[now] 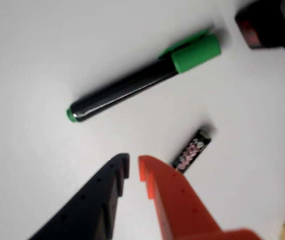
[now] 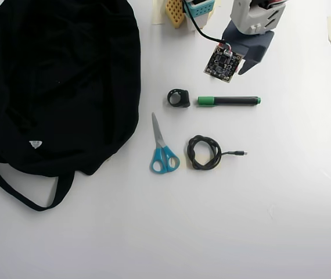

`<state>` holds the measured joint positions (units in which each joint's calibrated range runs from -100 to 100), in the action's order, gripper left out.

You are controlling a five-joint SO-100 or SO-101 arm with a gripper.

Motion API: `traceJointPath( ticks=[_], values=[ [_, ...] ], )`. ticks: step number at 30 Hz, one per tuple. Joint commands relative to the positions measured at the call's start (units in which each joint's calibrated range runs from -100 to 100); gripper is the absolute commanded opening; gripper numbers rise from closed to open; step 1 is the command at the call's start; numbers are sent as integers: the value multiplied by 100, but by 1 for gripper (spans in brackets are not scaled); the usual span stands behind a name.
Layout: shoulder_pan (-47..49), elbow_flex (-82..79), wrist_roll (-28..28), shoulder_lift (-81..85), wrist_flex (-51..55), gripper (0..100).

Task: Put the green marker into the black bag

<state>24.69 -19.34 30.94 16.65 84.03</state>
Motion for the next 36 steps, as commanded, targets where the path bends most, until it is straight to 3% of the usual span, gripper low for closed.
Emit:
traceJointPath(
  ticks=[1, 6, 16, 23, 28, 36],
  values=[
    [-1, -7, 377, 103, -48, 2],
    [-232, -411, 755, 95, -143, 2],
    [-659, -564, 954, -312, -728, 3],
    [-696, 236, 1300, -1449, -737, 12],
    [-704, 757, 1389, -1963, -737, 13],
    [-621, 1476, 2071, -2652, -737, 13]
  ],
)
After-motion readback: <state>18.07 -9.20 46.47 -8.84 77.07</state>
